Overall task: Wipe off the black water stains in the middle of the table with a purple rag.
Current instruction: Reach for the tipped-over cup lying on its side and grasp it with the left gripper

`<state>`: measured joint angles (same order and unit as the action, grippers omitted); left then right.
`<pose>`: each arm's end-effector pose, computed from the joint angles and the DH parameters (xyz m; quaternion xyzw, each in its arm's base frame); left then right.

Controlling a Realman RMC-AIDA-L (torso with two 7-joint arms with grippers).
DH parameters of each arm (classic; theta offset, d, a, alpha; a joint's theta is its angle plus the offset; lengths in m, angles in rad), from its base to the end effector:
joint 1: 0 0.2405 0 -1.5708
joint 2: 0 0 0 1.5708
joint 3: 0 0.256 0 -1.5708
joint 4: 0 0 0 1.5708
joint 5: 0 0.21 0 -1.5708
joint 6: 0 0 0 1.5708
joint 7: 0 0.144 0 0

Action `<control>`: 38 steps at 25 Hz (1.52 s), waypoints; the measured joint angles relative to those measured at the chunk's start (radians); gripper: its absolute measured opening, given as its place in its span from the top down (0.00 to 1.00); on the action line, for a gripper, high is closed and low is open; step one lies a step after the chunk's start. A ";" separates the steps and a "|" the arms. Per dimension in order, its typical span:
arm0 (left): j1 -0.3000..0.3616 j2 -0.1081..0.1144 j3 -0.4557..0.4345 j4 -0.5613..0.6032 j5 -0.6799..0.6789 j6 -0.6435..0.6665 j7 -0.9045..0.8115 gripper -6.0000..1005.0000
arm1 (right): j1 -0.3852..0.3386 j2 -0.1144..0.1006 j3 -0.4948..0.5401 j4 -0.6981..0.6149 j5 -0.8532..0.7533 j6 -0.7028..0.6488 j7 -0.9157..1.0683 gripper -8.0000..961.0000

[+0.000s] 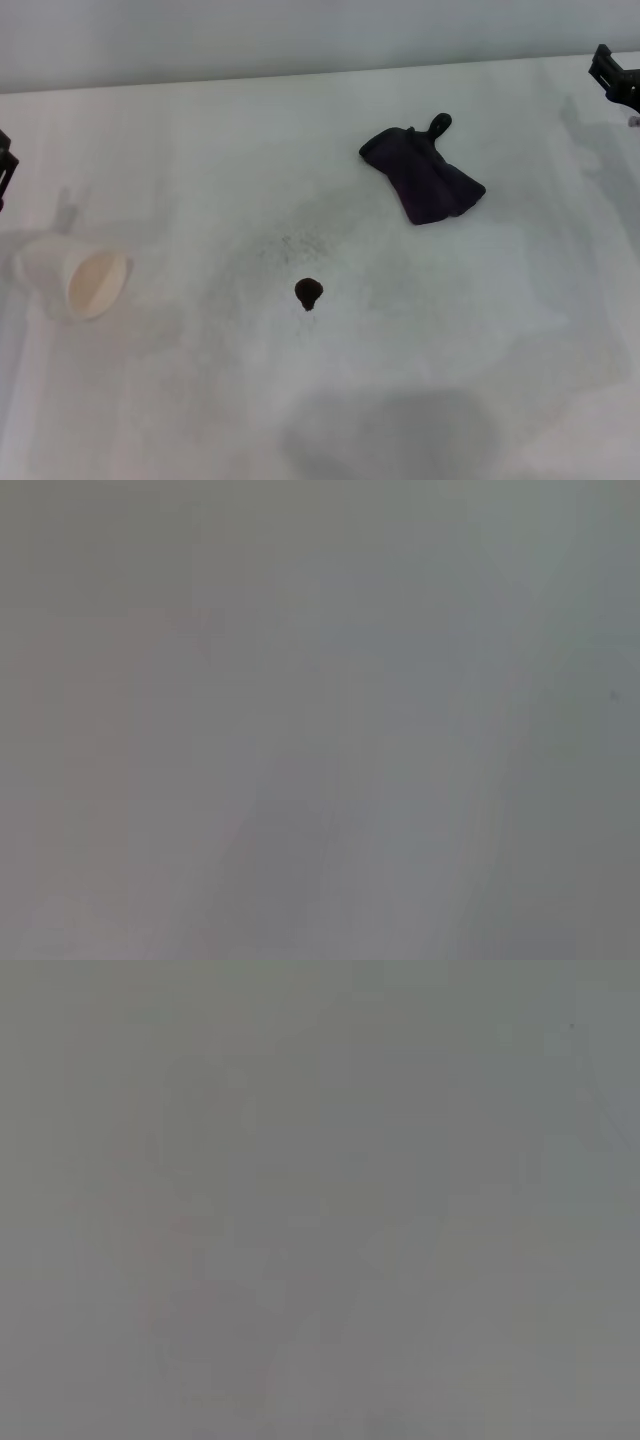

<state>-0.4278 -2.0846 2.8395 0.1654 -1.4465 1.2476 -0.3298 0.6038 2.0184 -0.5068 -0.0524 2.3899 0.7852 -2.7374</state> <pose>-0.3325 0.3130 -0.0217 -0.6463 -0.3203 -0.3723 0.5840 0.3749 0.3858 0.0376 -0.6210 0.3862 0.2363 0.6399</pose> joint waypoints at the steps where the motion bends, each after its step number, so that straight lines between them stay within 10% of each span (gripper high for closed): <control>1: -0.002 0.000 0.000 0.000 0.000 0.000 -0.001 0.13 | 0.000 -0.001 0.001 0.000 0.000 0.000 0.000 0.14; 15: -0.031 0.004 -0.011 0.032 -0.016 0.011 -0.053 0.13 | 0.009 -0.004 0.001 -0.011 0.000 -0.006 0.001 0.14; 24: -0.125 0.025 0.002 -0.344 0.156 0.089 -0.823 0.13 | 0.018 0.000 0.001 -0.013 0.000 -0.006 0.006 0.14; 32: -0.236 0.120 0.004 -0.628 0.535 0.213 -1.146 0.13 | 0.030 0.004 0.001 -0.005 0.000 -0.007 0.005 0.14; 38: -0.332 0.174 0.006 -0.801 0.829 0.311 -1.078 0.13 | 0.036 0.005 0.001 -0.003 0.000 -0.008 0.006 0.14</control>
<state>-0.7594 -1.9106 2.8450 -0.6358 -0.6180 1.5590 -1.4079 0.6401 2.0234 -0.5059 -0.0557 2.3899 0.7769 -2.7313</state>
